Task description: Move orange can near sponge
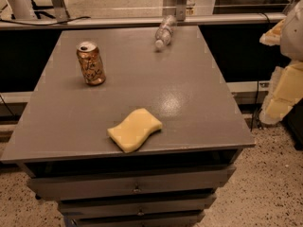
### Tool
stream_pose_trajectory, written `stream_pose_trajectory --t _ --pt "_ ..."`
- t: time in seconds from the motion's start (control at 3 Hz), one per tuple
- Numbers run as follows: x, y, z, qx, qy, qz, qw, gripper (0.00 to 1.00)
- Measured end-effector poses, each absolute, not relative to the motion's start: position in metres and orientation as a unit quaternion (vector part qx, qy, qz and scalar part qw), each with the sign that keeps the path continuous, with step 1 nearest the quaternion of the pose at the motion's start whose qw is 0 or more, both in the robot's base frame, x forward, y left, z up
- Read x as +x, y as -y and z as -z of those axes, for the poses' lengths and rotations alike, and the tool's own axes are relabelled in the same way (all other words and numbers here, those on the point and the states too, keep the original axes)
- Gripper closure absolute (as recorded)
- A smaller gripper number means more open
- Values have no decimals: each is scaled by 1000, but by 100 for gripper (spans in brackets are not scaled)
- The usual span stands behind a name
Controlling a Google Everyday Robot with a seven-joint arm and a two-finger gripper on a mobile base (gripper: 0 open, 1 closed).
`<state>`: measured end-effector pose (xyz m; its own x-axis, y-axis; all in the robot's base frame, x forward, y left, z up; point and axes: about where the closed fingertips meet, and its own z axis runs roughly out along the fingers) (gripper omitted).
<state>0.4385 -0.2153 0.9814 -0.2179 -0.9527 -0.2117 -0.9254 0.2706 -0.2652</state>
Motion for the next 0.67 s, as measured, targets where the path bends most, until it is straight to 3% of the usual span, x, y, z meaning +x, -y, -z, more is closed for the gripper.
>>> stream_pose_trajectory --t 0.67 --pt "454 193 -968 -614 -763 1 204 0"
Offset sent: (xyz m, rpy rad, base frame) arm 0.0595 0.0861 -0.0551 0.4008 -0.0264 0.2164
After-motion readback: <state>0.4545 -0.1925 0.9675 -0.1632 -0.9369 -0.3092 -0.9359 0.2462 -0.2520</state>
